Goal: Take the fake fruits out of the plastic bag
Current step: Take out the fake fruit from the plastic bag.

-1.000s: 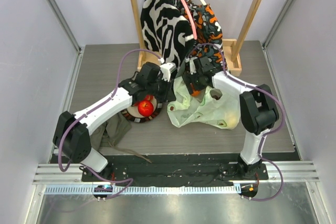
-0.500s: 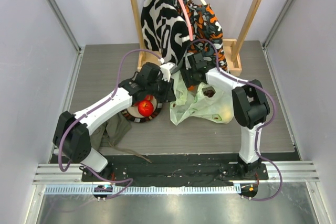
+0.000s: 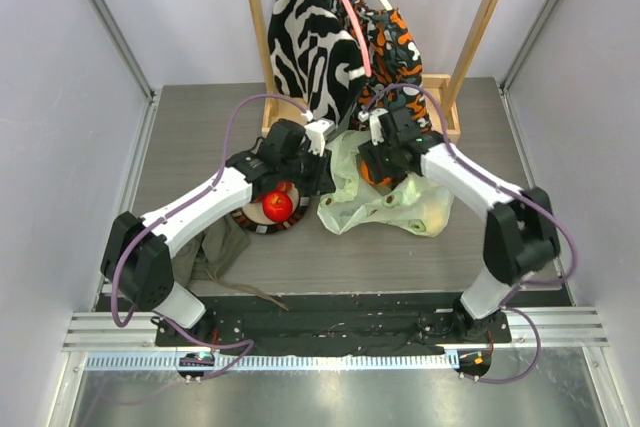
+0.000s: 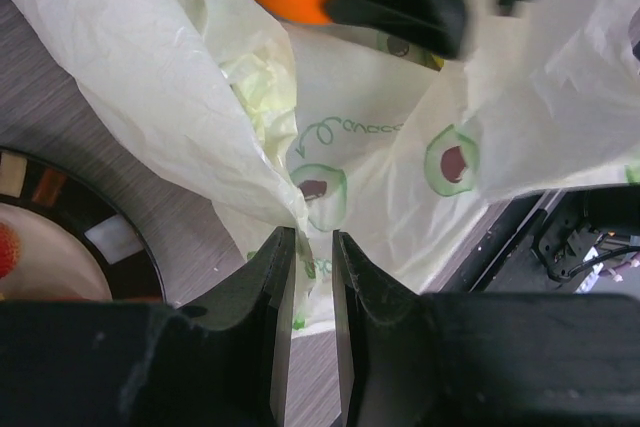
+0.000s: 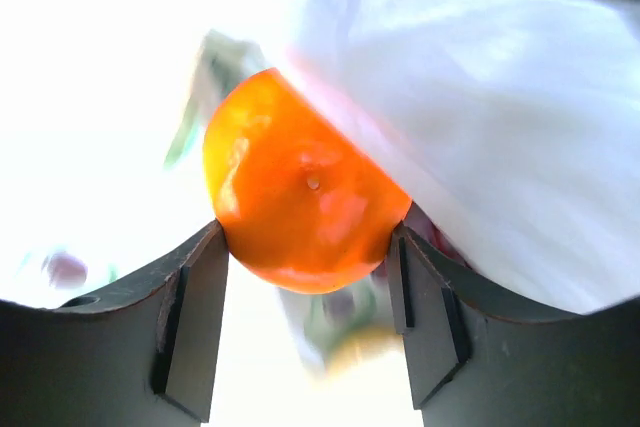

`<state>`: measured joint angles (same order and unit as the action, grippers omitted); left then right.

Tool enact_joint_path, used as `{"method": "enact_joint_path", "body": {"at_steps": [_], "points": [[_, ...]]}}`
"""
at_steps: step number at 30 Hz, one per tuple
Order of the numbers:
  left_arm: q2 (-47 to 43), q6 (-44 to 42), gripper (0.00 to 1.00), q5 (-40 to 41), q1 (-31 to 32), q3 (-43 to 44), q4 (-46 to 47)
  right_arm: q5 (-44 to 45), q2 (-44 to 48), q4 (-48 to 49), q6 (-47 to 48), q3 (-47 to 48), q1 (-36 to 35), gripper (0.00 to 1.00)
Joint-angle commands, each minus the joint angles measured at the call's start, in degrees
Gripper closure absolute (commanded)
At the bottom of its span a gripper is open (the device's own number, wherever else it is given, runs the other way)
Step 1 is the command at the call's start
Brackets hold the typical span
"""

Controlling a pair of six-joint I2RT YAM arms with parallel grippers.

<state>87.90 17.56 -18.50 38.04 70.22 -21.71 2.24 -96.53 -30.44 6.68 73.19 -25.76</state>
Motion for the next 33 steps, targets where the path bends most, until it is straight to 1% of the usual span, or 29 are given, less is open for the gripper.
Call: {"method": "enact_joint_path", "body": {"at_steps": [1,3,5,6,8,9,11,12,13,14,15,16,17,18,19,20,23,25,29,33], "points": [[-0.6,-0.4,0.75,-0.2,-0.4,1.6,3.0,-3.7,12.4,-9.5,5.1,-2.1,-0.2,0.75],[-0.2,-0.3,0.75,-0.6,-0.4,2.8,3.1,-4.5,15.4,-13.0,5.6,-2.4,-0.1,0.75],[0.3,-0.3,0.73,-0.7,-0.4,3.8,2.8,-7.1,20.0,-14.0,6.6,-1.7,-0.1,0.75],[0.5,-0.3,0.62,-0.7,-0.4,4.3,2.9,-8.2,21.4,-14.5,6.9,-1.3,-0.2,0.75],[0.9,-1.1,0.46,-0.5,-0.5,7.0,1.9,-12.1,24.3,-14.7,7.4,0.7,-0.1,0.74],[1.0,-1.5,0.35,-0.2,-0.9,8.3,1.0,-13.1,24.7,-14.7,7.6,1.5,-0.2,0.74],[1.1,-2.0,0.26,-0.1,-1.8,13.7,-3.5,-15.2,25.1,-15.0,7.4,4.1,-0.1,0.74],[0.7,-1.4,0.2,-2.1,-4.0,15.3,-4.7,-16.6,24.9,-15.4,7.1,5.1,-0.1,0.74],[-0.1,-0.3,0.17,-4.5,-5.5,16.1,-4.8,-17.2,25.0,-15.4,6.9,5.9,-0.2,0.74],[-0.8,3.8,0.12,-7.7,-7.2,16.0,-3.6,-17.7,25.2,-15.1,6.0,6.9,-0.1,0.74],[-2.2,6.1,0.06,-13.3,-10.3,15.6,-2.6,-18.8,25.8,-13.5,5.5,7.2,-0.2,0.74],[-2.6,9.1,0.04,-17.3,-11.7,15.0,-1.2,-19.3,26.0,-12.4,5.3,7.2,-0.1,0.73],[-2.7,11.9,0.03,-20.3,-12.8,14.0,2.5,-19.6,26.7,-11.2,5.2,6.9,-0.3,0.73],[-3.1,18.1,0.03,-23.0,-14.4,11.5,5.0,-19.5,27.4,-8.5,5.9,6.4,-1.0,0.72],[-3.8,20.4,0.02,-26.5,-14.8,9.5,7.9,-18.5,27.7,-7.3,6.7,6.0,-1.6,0.72],[-4.0,21.9,0.0,-27.5,-15.0,8.1,12.1,-18.2,28.0,-6.0,7.6,4.9,-2.9,0.72],[-2.7,25.3,0.0,-30.6,-15.1,6.4,16.0,-17.0,28.2,-0.3,12.0,3.5,-6.0,0.72],[-0.8,28.1,0.0,-32.5,-15.1,6.5,18.4,-16.8,27.2,0.7,15.1,3.7,-8.1,0.72],[1.6,30.7,0.0,-33.1,-15.1,7.3,20.5,-15.4,25.7,3.0,17.6,4.5,-12.7,0.71],[1.5,30.8,0.0,-33.1,-15.0,6.8,19.9,-14.4,24.4,3.7,17.8,4.8,-13.8,0.71]]}}
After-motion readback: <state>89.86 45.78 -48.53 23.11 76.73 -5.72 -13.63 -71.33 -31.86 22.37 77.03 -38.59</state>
